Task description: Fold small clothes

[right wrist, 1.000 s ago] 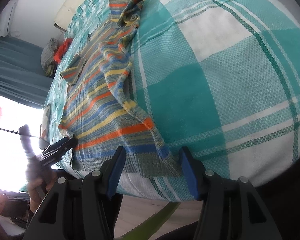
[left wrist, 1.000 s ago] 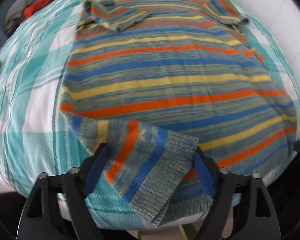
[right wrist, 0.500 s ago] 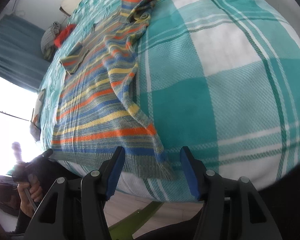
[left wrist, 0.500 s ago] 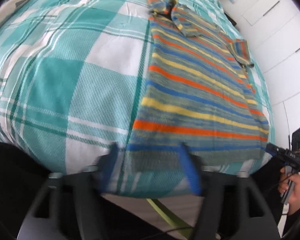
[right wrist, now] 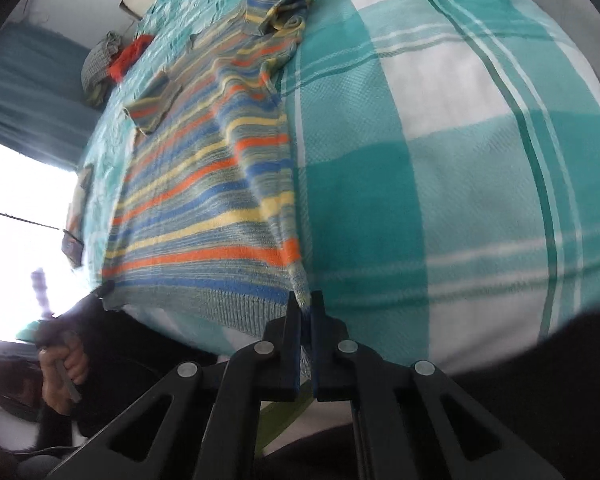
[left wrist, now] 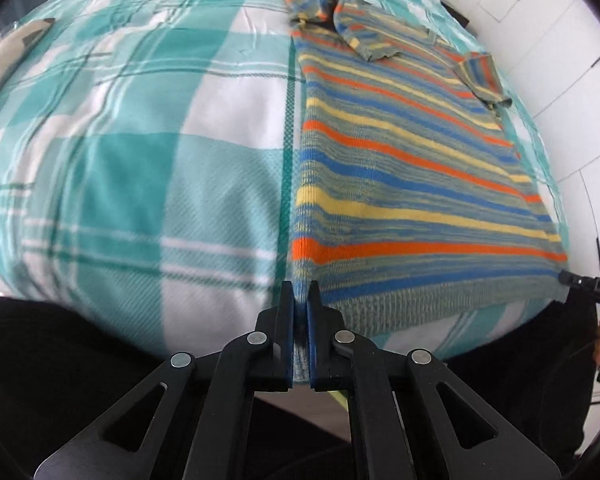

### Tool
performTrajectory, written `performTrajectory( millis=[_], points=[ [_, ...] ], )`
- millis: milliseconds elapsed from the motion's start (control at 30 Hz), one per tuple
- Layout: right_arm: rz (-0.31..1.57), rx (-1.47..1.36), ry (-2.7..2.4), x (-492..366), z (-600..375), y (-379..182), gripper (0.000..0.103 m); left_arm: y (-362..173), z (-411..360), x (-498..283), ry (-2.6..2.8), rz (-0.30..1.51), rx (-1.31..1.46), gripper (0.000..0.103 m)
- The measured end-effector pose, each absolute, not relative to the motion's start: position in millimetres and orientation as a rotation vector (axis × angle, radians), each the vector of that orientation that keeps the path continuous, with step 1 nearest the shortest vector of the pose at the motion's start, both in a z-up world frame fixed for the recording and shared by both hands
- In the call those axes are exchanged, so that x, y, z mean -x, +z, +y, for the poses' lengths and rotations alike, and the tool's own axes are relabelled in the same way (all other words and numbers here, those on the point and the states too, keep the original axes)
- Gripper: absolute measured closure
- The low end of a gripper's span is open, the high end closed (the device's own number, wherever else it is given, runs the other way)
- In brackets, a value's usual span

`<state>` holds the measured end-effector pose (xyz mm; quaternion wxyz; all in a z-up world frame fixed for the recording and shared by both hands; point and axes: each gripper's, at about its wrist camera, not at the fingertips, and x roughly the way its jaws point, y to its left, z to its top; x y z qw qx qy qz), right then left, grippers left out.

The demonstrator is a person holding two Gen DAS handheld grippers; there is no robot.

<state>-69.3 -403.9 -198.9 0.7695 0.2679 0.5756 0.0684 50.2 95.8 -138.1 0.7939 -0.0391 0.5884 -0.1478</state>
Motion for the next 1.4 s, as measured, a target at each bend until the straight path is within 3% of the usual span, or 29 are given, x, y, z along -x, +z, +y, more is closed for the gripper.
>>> performTrajectory(
  millis=[133, 333, 767, 867, 900, 967, 1033, 1100, 1233, 1400],
  points=[
    [1.312, -0.609, 0.158, 77, -399, -201, 0.100, -136, 89, -41, -0.296, 1.308, -0.040, 0.100],
    [1.413, -0.573, 0.069, 66, -399, -240, 0.100, -182, 70, -68, -0.203, 1.426, -0.055, 0.100],
    [1.434, -0.537, 0.019, 58, -388, -260, 0.101, -192, 55, -71, -0.151, 1.419, -0.068, 0.096],
    [1.429, -0.529, 0.010, 61, -386, -256, 0.100, -195, 56, -67, -0.123, 1.430, -0.070, 0.077],
    [1.431, -0.536, 0.010, 63, -385, -254, 0.094, -197, 65, -62, -0.103, 1.432, -0.075, 0.057],
    [1.439, -0.539, -0.003, 68, -384, -250, 0.085, -189, 70, -55, -0.082, 1.422, -0.069, 0.042],
    [1.441, -0.518, -0.021, 74, -385, -244, 0.073, -175, 75, -50, -0.084, 1.401, -0.044, 0.040],
    [1.424, -0.482, -0.035, 79, -389, -230, 0.073, -156, 82, -45, -0.061, 1.346, -0.041, 0.037],
    [1.306, -0.247, -0.087, 69, -395, -184, 0.072, -108, 95, -48, 0.003, 1.168, -0.032, 0.020],
    [1.076, 0.098, 0.011, -1, -377, -129, 0.071, -86, 113, -73, 0.078, 0.962, 0.068, 0.014]
  ],
)
